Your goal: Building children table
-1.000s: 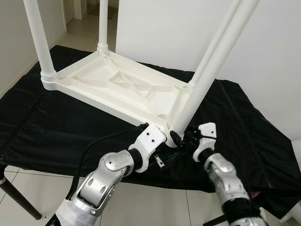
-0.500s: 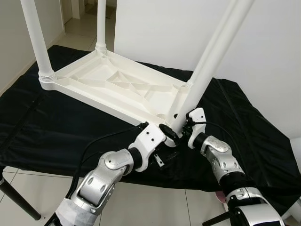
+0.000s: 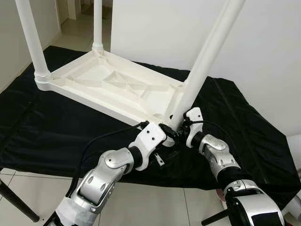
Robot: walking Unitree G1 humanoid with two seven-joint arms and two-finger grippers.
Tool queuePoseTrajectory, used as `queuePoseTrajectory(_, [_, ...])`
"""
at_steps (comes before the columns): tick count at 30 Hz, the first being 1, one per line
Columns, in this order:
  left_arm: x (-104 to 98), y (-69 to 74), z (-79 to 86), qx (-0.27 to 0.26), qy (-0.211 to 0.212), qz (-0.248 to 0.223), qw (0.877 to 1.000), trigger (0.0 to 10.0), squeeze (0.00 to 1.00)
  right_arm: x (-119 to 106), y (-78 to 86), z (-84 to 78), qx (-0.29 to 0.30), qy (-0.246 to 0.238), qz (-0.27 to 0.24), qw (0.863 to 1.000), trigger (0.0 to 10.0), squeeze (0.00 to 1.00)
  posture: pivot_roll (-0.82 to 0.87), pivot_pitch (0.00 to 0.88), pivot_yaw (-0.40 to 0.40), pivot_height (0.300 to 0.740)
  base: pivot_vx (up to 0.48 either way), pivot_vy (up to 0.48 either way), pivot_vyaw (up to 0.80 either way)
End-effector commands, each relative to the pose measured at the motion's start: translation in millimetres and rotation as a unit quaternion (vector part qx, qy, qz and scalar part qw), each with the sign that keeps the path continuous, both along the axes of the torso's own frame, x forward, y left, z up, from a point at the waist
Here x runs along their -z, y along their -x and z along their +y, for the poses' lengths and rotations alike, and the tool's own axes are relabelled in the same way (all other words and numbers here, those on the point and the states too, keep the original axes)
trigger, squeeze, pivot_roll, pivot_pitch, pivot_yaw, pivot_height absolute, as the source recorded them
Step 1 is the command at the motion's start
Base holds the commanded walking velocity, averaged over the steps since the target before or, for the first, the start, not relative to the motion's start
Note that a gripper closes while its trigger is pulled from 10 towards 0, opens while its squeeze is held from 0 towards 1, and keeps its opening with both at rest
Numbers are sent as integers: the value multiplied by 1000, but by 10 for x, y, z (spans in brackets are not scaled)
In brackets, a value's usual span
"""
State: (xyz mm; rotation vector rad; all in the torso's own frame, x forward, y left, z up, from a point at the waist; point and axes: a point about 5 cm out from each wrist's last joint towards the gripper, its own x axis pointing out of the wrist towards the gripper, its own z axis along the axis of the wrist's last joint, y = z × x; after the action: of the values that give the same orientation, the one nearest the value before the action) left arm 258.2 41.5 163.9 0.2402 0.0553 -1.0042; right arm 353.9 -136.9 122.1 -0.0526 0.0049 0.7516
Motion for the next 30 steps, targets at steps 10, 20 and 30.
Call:
queuePoseTrajectory(10, [15,51,-35,15,-5,5,1000,10000,0,152,69,-171,35,-35,34,998,0,0,67,0,-161,740,0,0,0])
queuePoseTrajectory(20, [30,69,-51,10,0,8,1000,10000,0,90,70,-160,143,-69,22,987,10000,0,58,0,-171,740,0,0,0])
queuePoseTrajectory(30, [23,38,-41,1,2,2,1000,10000,0,79,152,-69,303,-66,23,950,10000,0,54,0,-178,740,0,0,0])
